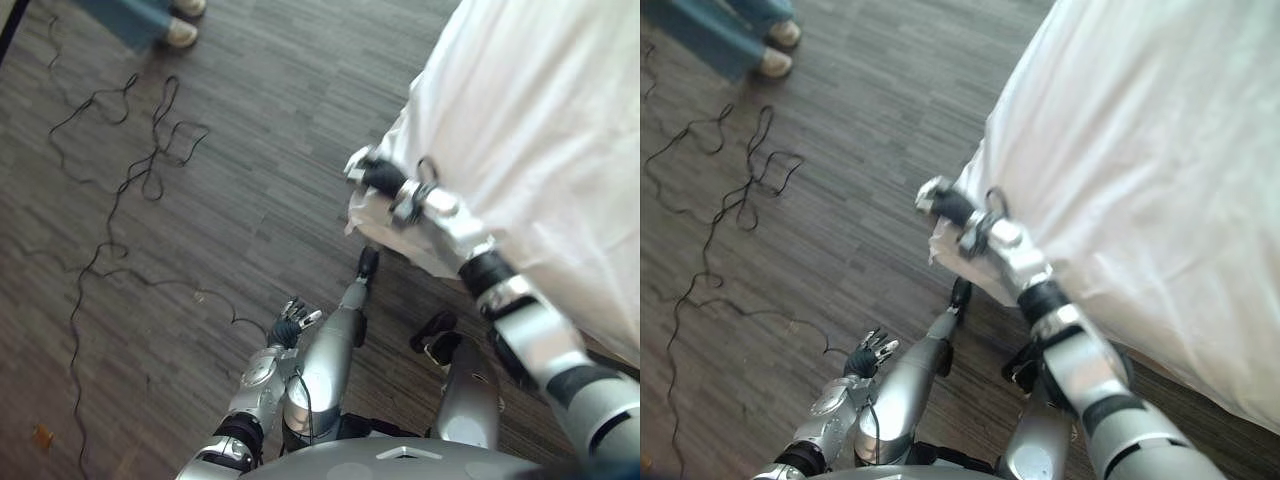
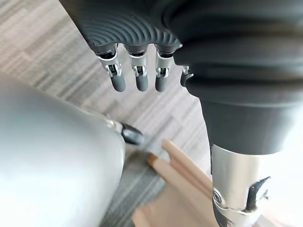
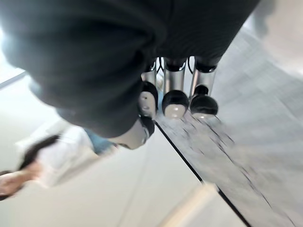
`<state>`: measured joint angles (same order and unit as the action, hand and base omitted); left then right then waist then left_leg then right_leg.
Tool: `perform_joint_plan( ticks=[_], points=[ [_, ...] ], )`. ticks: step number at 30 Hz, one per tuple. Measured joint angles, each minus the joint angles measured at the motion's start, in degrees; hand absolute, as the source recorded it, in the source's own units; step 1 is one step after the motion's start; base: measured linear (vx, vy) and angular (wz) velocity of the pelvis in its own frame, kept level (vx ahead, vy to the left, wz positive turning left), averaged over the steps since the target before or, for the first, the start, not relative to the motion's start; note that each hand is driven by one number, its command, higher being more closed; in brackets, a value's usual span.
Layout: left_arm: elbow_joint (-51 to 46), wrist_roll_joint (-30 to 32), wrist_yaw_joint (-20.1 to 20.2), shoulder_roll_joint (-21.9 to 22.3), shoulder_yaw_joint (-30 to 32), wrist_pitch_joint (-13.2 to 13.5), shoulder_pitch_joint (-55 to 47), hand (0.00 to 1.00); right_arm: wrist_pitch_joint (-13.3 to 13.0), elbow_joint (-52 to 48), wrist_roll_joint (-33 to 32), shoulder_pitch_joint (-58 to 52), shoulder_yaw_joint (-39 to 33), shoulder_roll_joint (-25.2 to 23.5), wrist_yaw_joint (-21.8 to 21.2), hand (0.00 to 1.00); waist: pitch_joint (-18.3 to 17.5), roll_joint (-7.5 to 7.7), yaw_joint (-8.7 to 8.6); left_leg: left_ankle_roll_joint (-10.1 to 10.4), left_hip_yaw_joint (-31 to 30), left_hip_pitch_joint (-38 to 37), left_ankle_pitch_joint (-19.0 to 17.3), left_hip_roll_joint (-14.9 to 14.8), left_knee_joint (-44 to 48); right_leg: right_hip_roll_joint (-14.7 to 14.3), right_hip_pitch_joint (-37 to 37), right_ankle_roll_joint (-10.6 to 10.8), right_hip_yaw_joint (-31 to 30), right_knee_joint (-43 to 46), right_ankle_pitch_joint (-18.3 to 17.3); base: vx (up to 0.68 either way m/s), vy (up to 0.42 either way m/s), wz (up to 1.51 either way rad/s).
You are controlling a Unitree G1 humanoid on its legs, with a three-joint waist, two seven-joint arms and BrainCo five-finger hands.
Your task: Tidy the bed and pick cloth on bed and put in laundry
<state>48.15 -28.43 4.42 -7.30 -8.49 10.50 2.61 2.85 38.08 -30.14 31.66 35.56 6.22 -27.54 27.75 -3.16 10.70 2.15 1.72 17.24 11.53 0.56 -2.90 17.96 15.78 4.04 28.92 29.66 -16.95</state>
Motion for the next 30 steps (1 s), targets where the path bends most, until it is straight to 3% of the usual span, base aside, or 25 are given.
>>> perform_joint_plan(
  ticks=[2,3,5,10,14,16,18,20,23,25,27,29,30],
  points=[
    [-0.07,1.11,-0.13,-0.42,0.1,0.17,-0.11,0.0,1.92,0.02,0.18,-7.24,6.45,-0.81,-1.5,1.0,0.19,0.96,-0.72,0.03,0.6,-1.57,-0.88,-0.3,-0.03,-0.63,-2.15,0.31,-0.02,-1.81,0.37,0.11,-0.033,-0.21],
    [-0.07,2.51,-0.73,-0.56,0.19,0.47,-0.21,0.0,2.44,-0.33,0.58,-11.51,12.95,-1.1,-3.69,1.0,0.44,1.74,-1.18,0.11,1.07,-3.48,-1.5,-0.66,-0.07,-1.21,-4.44,0.29,0.04,-3.5,0.89,0.1,-0.052,-0.2],
    [-0.06,3.48,-1.02,-0.93,0.24,0.76,-0.93,0.0,1.75,-4.76,0.16,-12.23,15.52,-1.23,-5.08,1.0,0.4,2.36,-2.1,0.21,1.29,-6.09,-2.12,-1.01,-0.21,-1.96,-7.49,0.3,0.05,-5.03,1.33,0.07,-0.059,-0.22],
    [0.62,5.65,-2.4,-2.11,0.76,1.68,-4.0,0.0,-4.95,-14.71,-6.75,-9.1,19.04,-7.88,-7.85,1.0,-4.63,5.32,-1.9,0.7,4.29,-12.75,-4.16,-2.72,-1.47,-4.7,-14.57,0.67,-0.97,-10.84,2.15,0.05,-0.065,-0.26],
    [2.95,7.58,-3.41,-2.29,0.78,0.87,-4.27,0.0,-8.06,-21.34,-13.06,-7.43,17.9,-10.2,-6.69,1.0,-8.1,6.64,-2.02,0.96,5.19,-16.78,-5.03,-3.11,-2.63,-6.28,-19.74,1.07,-1.23,-15.73,3.87,0.08,-0.036,-0.12],
    [3.12,8.76,-3.62,-2.27,0.83,-0.06,-4.79,0.0,-9.12,-23.93,-15.9,-6.04,13.82,-10.86,-3.68,1.0,-9.64,6.69,-2.2,1.06,5.83,-17.79,-5.25,-3.12,-2.63,-6.88,-21.63,1.03,-1.33,-18.21,5.06,0.06,-0.006,-0.1],
    [3.11,9.91,-3.55,-1.95,2.02,-0.24,-5.66,0.0,-11.33,-25.78,-18.17,-3.14,4.73,-12.44,2.7,1.0,-10.66,6.61,-3.14,1.06,6.99,-18.44,-5.25,-3.21,-2.63,-7.29,-22.7,1.11,-1.68,-19.95,6.16,0.0,0.007,-0.1],
    [3.12,9.91,-3.45,-2.01,2.37,-0.29,-6.09,0.0,-12.42,-25.75,-18.73,-0.65,-2.53,-12.8,7.12,1.0,-10.82,6.19,-3.77,1.06,7.69,-18.4,-5.25,-3.5,-2.62,-7.54,-22.17,0.87,-2.69,-20.06,6.63,-0.06,0.019,-0.24],
    [3.34,9.79,-1.88,-2.25,2.28,-0.09,-6.0,0.0,-12.6,-24.14,-18.45,1.22,-13.53,-10.51,12.72,1.0,-9.81,4.41,-4.81,1.04,9.82,-16.1,-5.25,-3.79,-1.35,-6.96,-17.51,0.63,-5.26,-16.91,6.49,-0.13,0.048,-0.36],
    [4.31,9.07,-0.33,-2.24,1.87,0.13,-4.86,0.0,-12.36,-20.82,-17.93,2.45,-19.05,-7.44,14.46,1.0,-8.65,2.81,-5.74,0.66,10.94,-12.34,-5.51,-3.89,0.44,-6.26,-12.54,0.36,-7.23,-13.65,6.3,-0.14,0.058,-0.31],
    [5.19,6.92,1.0,-1.35,0.58,0.33,-3.05,0.0,-12.24,-14.85,-17.82,2.48,-26.08,-2.5,15.88,1.0,-4.68,-0.34,-6.84,0.19,12.0,-9.9,-5.35,-3.62,1.24,-5.62,-8.48,0.46,-8.82,-10.96,6.27,-0.16,0.057,-0.22],
    [5.07,6.49,1.51,-1.06,0.64,1.22,-2.31,0.0,-12.12,-10.1,-17.79,0.88,-29.9,1.12,17.66,1.0,-1.96,-2.13,-7.39,-0.16,13.2,-9.46,-5.09,-3.63,1.02,-5.62,-6.38,0.57,-10.73,-9.84,6.21,-0.14,0.04,-0.35],
    [5.16,6.52,1.49,-1.06,0.63,1.28,-2.08,0.0,-12.08,-8.71,-17.68,0.13,-30.7,1.91,18.11,1.0,-1.9,-2.28,-7.47,-0.24,13.62,-8.79,-5.0,-3.67,1.04,-5.62,-5.24,0.57,-11.11,-9.48,6.21,-0.07,0.005,-0.42]
  ],
)
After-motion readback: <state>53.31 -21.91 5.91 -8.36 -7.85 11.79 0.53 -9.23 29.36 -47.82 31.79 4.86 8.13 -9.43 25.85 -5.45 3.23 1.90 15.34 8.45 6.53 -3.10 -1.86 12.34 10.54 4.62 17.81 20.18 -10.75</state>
